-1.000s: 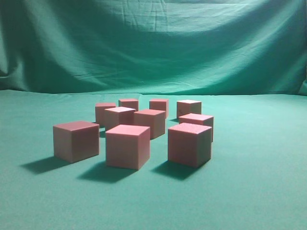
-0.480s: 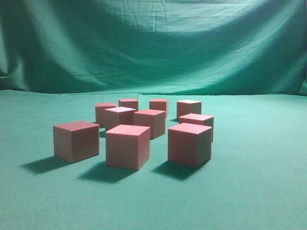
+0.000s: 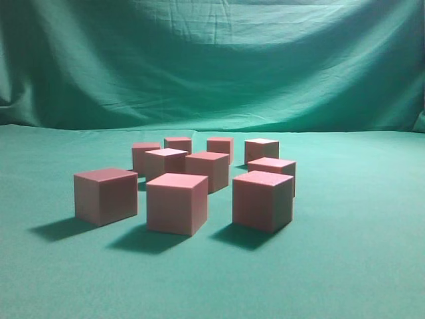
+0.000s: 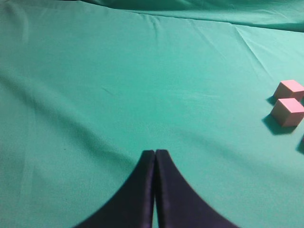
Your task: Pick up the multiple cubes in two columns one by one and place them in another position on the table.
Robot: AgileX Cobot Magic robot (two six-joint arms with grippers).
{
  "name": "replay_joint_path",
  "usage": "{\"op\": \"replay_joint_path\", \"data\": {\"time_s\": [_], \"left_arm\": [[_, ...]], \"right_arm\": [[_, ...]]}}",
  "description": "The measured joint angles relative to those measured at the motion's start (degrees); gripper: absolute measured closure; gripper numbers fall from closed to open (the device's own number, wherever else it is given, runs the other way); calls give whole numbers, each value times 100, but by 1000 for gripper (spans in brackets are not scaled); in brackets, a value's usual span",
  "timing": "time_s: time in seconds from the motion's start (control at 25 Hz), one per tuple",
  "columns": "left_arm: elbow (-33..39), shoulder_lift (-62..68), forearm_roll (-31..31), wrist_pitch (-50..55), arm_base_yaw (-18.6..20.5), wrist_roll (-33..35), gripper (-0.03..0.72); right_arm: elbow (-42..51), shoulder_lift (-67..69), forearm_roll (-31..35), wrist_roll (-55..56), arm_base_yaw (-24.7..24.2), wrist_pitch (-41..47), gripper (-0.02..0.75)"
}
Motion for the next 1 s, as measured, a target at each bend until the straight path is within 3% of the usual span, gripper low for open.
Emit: {"op": "replay_joint_path", "data": {"time_s": [0.28,0.52,1.0], "left_arm": [[0,0,0,0,0,0,688],[0,0,0,0,0,0,688],[0,0,0,0,0,0,688]], "right_arm": [[783,-11,112,0,-881,-282,738],[865,-11,299,0,-1387,-281,738],[865,-11,310,0,-1782,-198,738]]}}
